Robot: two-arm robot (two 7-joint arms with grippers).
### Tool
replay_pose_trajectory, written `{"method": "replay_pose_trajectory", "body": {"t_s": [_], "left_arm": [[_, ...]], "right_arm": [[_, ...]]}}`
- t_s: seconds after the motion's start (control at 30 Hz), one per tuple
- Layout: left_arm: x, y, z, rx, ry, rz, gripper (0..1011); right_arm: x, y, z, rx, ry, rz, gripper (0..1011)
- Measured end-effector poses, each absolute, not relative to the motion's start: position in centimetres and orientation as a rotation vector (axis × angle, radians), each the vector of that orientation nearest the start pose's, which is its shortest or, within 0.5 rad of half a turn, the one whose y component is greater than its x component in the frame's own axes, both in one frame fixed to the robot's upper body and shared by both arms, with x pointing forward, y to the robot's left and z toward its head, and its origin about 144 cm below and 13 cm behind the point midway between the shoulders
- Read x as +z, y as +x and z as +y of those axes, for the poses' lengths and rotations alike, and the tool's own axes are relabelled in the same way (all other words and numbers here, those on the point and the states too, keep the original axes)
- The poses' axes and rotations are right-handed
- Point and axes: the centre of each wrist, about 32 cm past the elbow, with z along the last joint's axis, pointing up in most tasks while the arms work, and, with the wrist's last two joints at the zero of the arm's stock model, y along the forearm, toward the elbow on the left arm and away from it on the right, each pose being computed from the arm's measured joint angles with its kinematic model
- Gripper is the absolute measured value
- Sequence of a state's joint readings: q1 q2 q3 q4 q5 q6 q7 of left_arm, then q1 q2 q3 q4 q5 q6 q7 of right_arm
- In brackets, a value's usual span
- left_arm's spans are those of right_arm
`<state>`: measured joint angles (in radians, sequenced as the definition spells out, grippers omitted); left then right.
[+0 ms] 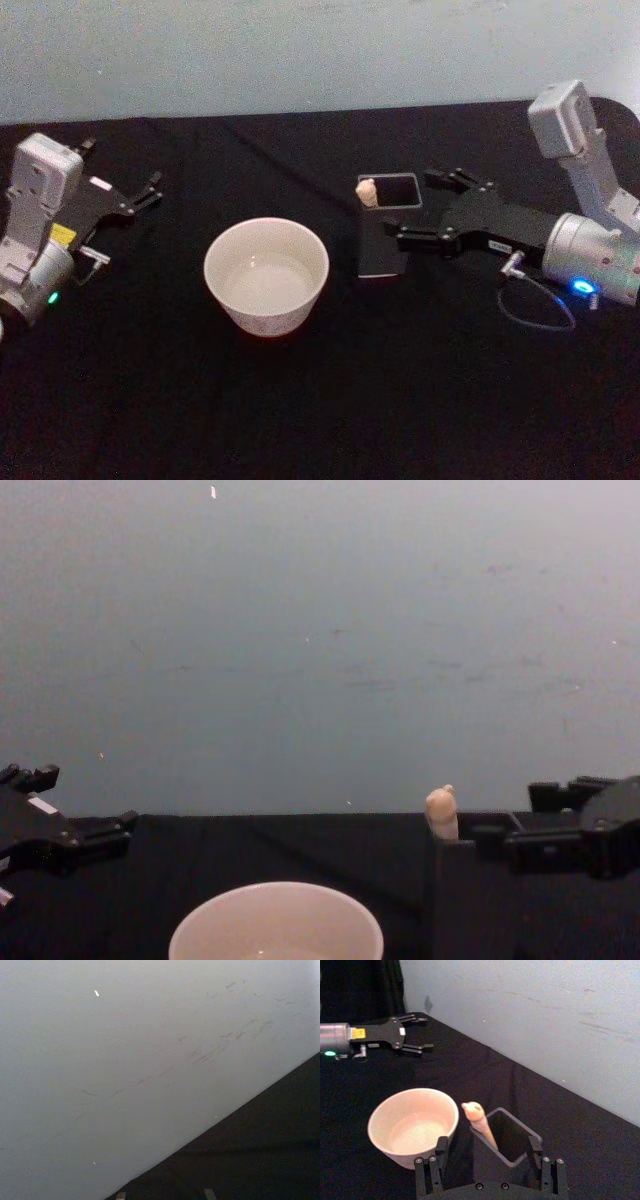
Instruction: Pick up the stirring spoon with one hand, stir inside the cup, then place it back in its original position.
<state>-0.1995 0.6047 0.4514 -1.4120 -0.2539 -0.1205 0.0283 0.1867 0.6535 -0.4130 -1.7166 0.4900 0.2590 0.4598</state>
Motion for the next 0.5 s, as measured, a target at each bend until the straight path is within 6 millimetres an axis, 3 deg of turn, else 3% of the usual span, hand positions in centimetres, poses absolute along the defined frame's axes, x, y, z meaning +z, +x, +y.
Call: {"method": "replay_pose_trajectory", "body": {"t_s": [0.5], "left_arm": [[114.0, 48.9, 31.0, 1.248, 0.304, -0.285, 1001]], "right_arm": [[121.7, 49.0, -24.9, -0.694, -0.294, 0.006, 1002]]}}
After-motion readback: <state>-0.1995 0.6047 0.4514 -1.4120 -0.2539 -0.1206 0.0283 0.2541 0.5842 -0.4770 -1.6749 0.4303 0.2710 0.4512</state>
